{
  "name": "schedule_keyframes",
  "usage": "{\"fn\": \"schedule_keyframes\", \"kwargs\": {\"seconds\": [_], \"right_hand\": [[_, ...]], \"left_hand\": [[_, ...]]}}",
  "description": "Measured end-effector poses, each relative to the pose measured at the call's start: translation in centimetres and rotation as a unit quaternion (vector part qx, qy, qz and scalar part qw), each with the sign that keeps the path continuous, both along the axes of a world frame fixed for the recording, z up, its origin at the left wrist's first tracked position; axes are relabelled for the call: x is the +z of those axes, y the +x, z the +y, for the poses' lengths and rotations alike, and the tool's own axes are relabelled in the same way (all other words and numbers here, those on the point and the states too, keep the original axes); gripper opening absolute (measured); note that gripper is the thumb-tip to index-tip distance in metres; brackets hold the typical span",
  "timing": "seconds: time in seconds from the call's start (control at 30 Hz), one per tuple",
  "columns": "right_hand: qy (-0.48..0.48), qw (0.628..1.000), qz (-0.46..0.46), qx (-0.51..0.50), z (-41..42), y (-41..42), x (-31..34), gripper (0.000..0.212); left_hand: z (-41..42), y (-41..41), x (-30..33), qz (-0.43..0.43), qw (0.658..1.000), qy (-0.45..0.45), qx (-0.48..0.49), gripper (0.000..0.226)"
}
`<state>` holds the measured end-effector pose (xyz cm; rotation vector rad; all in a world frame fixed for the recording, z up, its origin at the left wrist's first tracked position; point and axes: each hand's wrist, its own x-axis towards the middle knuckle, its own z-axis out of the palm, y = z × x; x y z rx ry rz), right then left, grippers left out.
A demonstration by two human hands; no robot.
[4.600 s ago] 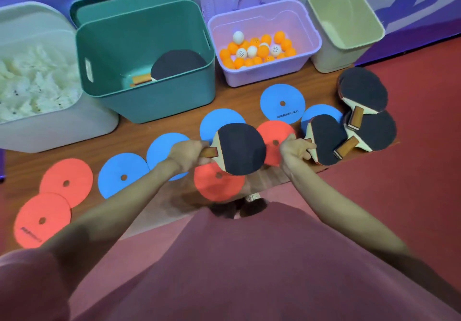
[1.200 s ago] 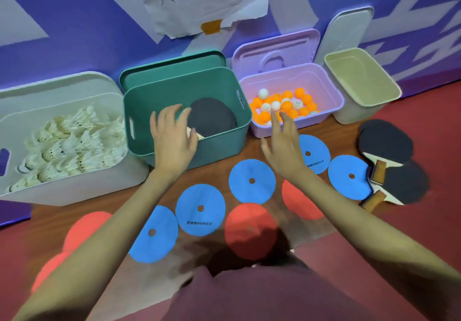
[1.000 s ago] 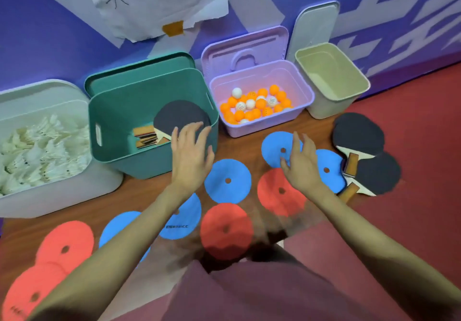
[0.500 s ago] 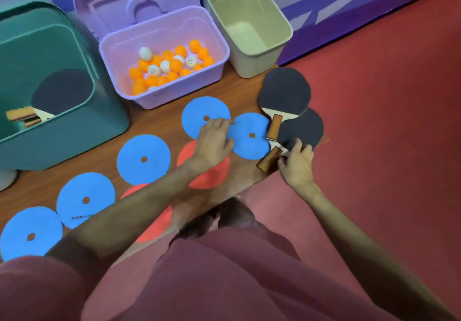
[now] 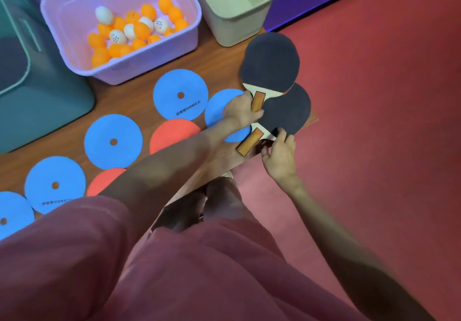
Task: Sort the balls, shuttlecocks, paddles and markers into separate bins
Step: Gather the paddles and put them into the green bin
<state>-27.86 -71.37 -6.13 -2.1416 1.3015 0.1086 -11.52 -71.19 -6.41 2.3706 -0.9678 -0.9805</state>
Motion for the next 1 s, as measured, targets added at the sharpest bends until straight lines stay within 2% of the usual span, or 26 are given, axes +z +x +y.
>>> {"fn": "schedule_keyframes", "kwargs": {"seconds": [0.17,0.33,0.53,0.67,0.73,0.83,1.0], "right_hand": [[-0.002,0.999,-0.026,-0.018,0.2,0.3,-0.1,0.055],[0.011,1.0,0.001,0.018,1.1,1.6,-0.1,0.052],[0.017,0.998,0.056,0.019,2.3,2.8,-0.4,0.067],[0.047,0.998,0.022,-0.043,2.9,3.8,-1.0,0.089],[0.052,0.997,0.008,-0.061,3.1,4.2,-1.2,0.095],[0.054,0.996,-0.001,-0.072,3.5,4.9,-0.7,0.094],[0.02,0.99,-0.024,-0.14,4.1,5.7,1.4,0.082]], "left_hand": [[-0.3,1.6,1.6,0.016,0.999,0.002,0.035,0.029],[0.0,3.7,2.5,0.103,0.992,0.047,0.054,0.026],[0.7,3.9,3.5,0.017,0.999,0.002,0.035,0.032],[3.1,3.7,4.6,0.008,0.997,-0.049,0.065,0.025],[4.9,3.8,5.2,0.005,0.995,-0.07,0.073,0.029],[7.9,4.3,6.0,0.008,0.993,-0.077,0.084,0.037],[12.9,5.4,7.1,0.009,0.99,-0.092,0.105,0.033]]}}
